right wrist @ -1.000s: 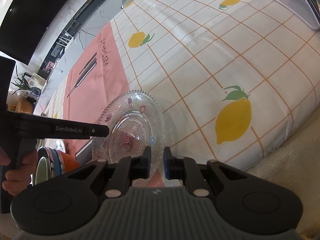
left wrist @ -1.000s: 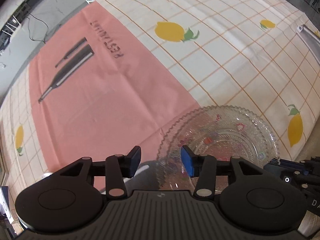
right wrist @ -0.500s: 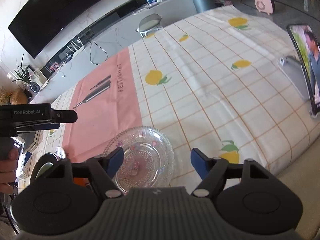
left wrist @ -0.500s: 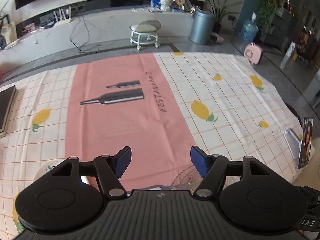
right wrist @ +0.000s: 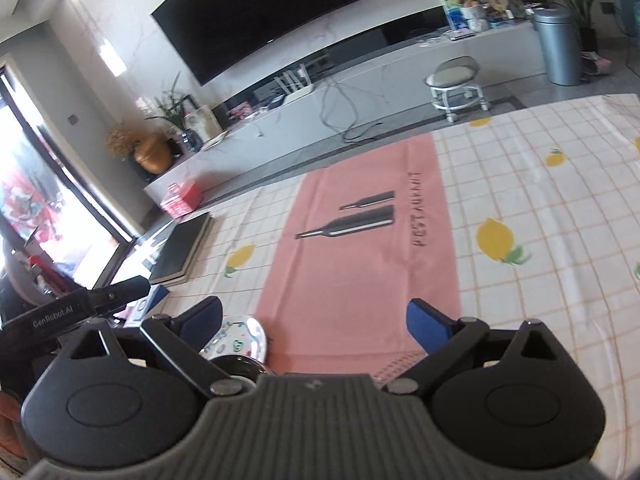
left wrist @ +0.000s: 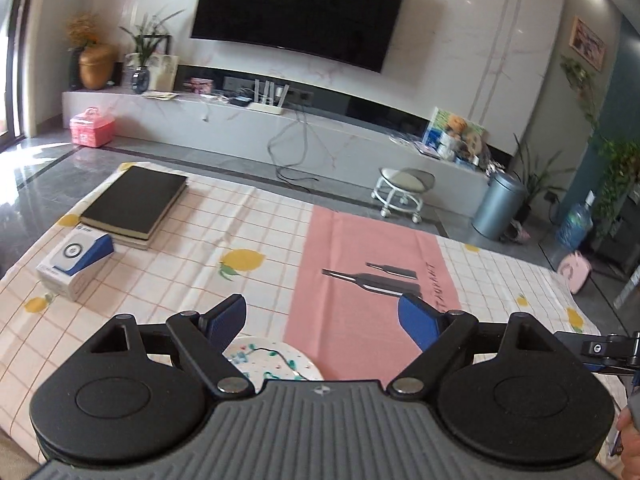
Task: Organize plates and bowls
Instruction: 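Move both grippers to the white Fruity plate, then close both grippers on the Fruity plate rim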
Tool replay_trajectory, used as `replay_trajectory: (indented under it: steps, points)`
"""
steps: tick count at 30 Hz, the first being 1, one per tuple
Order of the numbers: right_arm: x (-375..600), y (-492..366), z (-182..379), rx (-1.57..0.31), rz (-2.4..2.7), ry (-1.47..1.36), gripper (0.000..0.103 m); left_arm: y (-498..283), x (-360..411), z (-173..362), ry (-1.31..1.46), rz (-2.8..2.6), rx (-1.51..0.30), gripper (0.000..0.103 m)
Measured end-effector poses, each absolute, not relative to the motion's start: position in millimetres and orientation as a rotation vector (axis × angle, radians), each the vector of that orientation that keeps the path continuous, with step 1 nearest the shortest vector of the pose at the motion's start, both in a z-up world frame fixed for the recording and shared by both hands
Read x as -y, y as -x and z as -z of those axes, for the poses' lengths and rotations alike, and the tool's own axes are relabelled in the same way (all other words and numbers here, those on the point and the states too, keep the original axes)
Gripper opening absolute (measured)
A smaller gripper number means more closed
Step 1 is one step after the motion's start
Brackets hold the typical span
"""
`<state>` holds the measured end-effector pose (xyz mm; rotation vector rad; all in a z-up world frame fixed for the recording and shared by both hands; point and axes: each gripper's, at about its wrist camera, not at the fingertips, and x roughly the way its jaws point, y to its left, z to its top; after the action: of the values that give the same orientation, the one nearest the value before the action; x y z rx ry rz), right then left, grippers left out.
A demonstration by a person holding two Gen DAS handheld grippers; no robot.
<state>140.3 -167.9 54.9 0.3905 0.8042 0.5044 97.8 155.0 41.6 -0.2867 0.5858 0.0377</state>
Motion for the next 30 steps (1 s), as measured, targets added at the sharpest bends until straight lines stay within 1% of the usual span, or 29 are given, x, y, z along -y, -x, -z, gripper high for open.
replay_trajectory:
  steps: [3, 6, 12, 18, 21, 22, 23, 25, 30]
  points:
    - [145, -169, -50, -0.842, -0.644, -0.36, 0.097, -99, -180, -25, 0.348, -0.087, -0.629, 0.1]
    - [125, -200, -36, -0.911, -0.756, -0.378, 0.097, -93, -202, -4, 0.366, -0.179, -0.665, 0.092]
    - [85, -262, 7, -1.113, -0.934, -0.452, 0.096, -95, -228, 35, 0.439, -0.182, -0.788, 0.092]
    - [49, -306, 53, -1.279, -1.012, -0.487, 0.093, -100, -261, 81, 0.638, -0.206, -0.918, 0.092]
    - [33, -323, 73, -1.345, -1.017, -0.484, 0.087, -101, -272, 94, 0.73, -0.184, -0.923, 0.091]
    - [28, -327, 78, -1.362, -1.016, -0.473, 0.084, -100, -275, 96, 0.754, -0.177, -0.915, 0.09]
    - [23, -330, 82, -1.373, -1.01, -0.46, 0.078, -100, -278, 98, 0.775, -0.158, -0.898, 0.09]
    - [14, -335, 93, -1.401, -0.992, -0.439, 0.073, -98, -283, 101, 0.819, -0.129, -0.882, 0.089]
    - [0, -338, 111, -1.46, -1.048, -0.434, 0.067, -94, -298, 110, 0.94, -0.074, -0.836, 0.089]
